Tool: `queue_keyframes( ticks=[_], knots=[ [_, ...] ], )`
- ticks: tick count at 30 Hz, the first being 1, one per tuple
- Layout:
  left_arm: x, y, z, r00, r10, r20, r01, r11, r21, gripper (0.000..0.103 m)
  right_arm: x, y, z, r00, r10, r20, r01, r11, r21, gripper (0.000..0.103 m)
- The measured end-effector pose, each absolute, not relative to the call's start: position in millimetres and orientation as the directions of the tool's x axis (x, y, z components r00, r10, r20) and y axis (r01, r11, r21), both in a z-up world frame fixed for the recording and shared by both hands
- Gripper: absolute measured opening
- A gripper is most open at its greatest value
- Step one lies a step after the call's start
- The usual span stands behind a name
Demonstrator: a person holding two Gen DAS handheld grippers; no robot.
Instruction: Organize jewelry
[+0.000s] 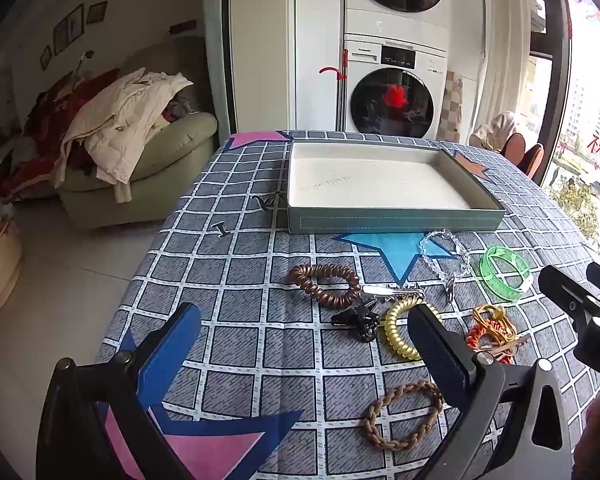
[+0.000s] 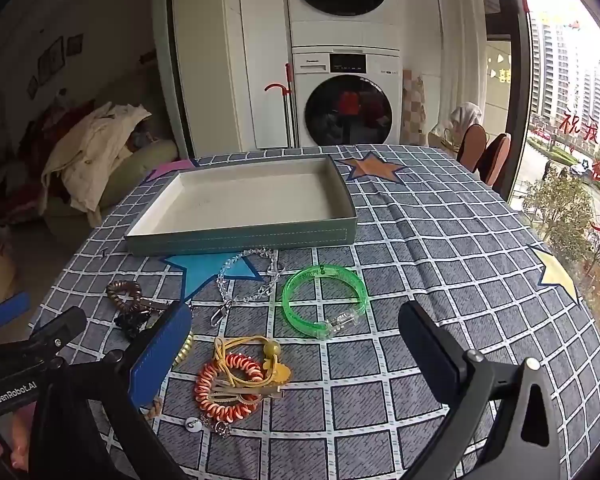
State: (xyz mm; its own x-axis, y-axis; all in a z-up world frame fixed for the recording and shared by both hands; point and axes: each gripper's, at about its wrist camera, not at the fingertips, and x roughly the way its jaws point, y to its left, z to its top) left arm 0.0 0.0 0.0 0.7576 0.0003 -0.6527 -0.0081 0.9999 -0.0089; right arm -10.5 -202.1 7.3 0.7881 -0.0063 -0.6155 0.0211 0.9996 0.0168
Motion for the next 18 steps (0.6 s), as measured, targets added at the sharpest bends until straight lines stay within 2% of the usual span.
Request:
queue_keyframes(
  ticks=[18],
  knots=[
    [-1.2, 0.8, -0.3, 0.758, -0.002, -0.652, -0.008, 1.0, -0.012, 0.103, -8.9, -200.1, 6.5, 0.788, 0.0, -0.615, 0.014, 1.0, 0.017, 0.103]
  ],
)
